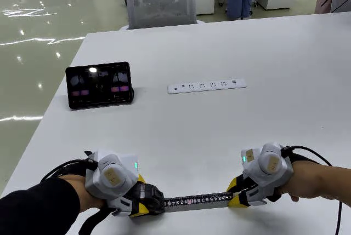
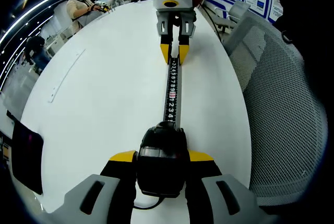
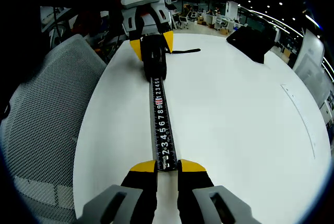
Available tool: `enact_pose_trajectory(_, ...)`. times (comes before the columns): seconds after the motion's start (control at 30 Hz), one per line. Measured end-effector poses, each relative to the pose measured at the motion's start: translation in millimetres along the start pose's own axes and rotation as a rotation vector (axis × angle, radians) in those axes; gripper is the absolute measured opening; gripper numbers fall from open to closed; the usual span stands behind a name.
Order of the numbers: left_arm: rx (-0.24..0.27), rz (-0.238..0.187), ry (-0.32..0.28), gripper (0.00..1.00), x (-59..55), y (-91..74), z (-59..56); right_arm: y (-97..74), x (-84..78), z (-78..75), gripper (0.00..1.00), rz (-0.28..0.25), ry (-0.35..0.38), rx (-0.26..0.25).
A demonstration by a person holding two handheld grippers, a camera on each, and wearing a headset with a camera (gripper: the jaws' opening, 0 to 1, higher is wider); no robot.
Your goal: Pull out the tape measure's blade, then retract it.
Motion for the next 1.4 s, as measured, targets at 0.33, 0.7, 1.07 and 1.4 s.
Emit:
enact_pose_trajectory(0.33,0.005,0.005,-0.002,0.30,-1.6,-0.9,-0.4,-6.8,-6.0,-1.3,0.11,0.013,-0.004,-0.004)
enact_pose_trajectory(0.7,0.001,0.011,-0.011,0.29,-5.6,-1.8,-1.0,-12.3,-13.6,-3.0,0.10,0.020,-0.005,-0.001)
enact_pose_trajectory(1.07,-0.013,0.023,0.002,0.28,-3.5,-1.0,-0.9,-17.5,-22.6,-3.5,0.10,0.028,-0.002,-0.007)
enact_pose_trajectory(1.4,-0.011,0.023,0.003,0.28,-3.4,-0.9,-0.9,-27.3,-33.3,-3.0,0.10,0.041,0.015,-0.009)
Point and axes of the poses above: the centre of the closed fingertips' face, and the gripper's own axes: y roughly forward along the fingers, z roughly to its left, x roughly out of its top, the point moved 10 cm from there along -y, roughly backward along the fingers, and after that the axes turned 5 degrees about z, right-handed, at the moved point
